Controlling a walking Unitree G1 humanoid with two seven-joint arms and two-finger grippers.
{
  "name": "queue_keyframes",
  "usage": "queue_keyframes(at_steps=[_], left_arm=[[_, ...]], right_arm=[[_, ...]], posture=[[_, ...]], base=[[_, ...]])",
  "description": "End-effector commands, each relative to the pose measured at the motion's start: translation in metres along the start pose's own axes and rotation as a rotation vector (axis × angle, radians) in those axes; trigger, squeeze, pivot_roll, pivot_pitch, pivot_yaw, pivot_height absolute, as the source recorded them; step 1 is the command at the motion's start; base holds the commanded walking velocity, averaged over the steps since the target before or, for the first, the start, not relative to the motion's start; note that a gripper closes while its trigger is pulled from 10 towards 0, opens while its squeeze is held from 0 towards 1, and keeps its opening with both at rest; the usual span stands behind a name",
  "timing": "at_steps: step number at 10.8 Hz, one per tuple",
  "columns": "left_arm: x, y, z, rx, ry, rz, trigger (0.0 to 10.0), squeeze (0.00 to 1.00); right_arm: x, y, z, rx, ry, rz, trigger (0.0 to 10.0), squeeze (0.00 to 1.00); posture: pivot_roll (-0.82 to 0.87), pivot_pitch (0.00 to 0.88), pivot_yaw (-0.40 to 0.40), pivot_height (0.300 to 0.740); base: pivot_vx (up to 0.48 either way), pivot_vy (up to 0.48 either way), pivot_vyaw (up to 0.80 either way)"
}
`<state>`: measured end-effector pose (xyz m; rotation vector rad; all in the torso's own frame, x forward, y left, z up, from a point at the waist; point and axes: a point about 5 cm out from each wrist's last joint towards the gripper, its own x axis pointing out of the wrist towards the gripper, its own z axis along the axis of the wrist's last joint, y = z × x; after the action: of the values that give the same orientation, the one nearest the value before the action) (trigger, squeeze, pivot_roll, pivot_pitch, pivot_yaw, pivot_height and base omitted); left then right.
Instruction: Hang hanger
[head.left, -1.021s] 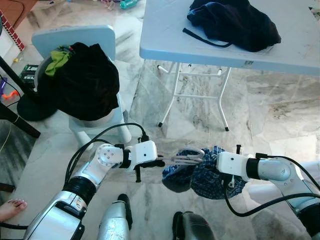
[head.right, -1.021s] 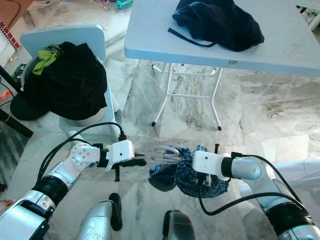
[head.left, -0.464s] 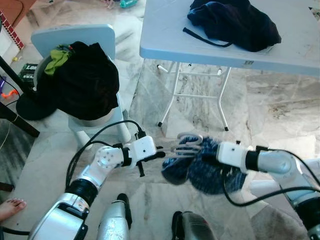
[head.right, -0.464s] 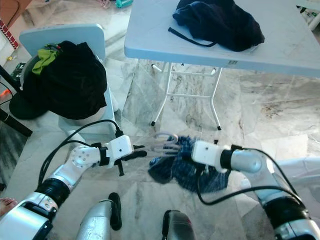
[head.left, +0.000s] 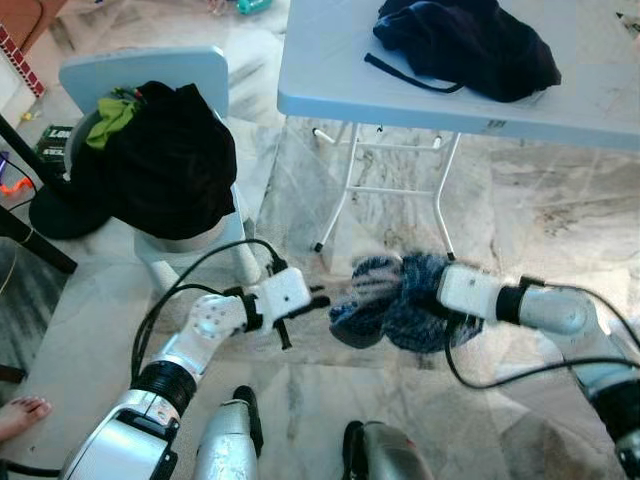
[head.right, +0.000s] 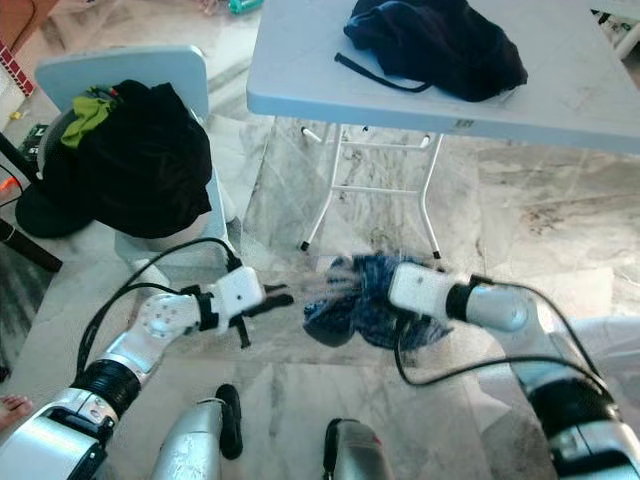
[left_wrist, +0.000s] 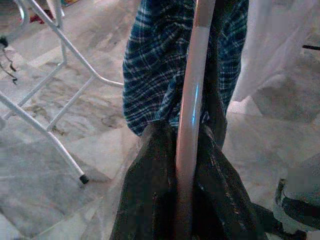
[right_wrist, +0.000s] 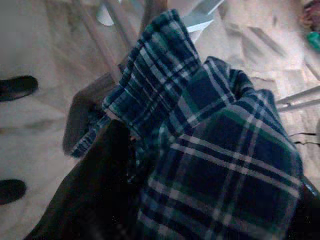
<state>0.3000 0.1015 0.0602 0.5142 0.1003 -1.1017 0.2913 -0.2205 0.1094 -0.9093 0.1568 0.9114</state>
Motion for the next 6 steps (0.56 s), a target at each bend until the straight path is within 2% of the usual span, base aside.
queue_keyframes(at_steps=[1,5,6], left_arm=[[0.0,0.009,0.01,-0.001,-0.051,0.057,0.0,0.0],[0.0,0.012,0.012,-0.003,-0.065,0.087,0.0,0.0],[0.001,0.012,0.012,-0.002,-0.062,0.088,0.0,0.0]], right_arm=[[-0.003,0.0,-0.006,0.003,0.025,-0.018,10.0,1.0],[-0.01,-0.01,-0.016,0.018,0.066,-0.159,10.0,1.0],[-0.009,-0.01,-0.017,0.022,0.07,-0.178,10.0,0.56]], posture=[[-0.07,0.219,-0.056,0.74],[-0.07,0.217,-0.057,0.74],[-0.07,0.218,-0.054,0.74]], base=[[0.0,0.0,0.0],[0.0,0.0,0.0],[0.0,0.0,0.0]])
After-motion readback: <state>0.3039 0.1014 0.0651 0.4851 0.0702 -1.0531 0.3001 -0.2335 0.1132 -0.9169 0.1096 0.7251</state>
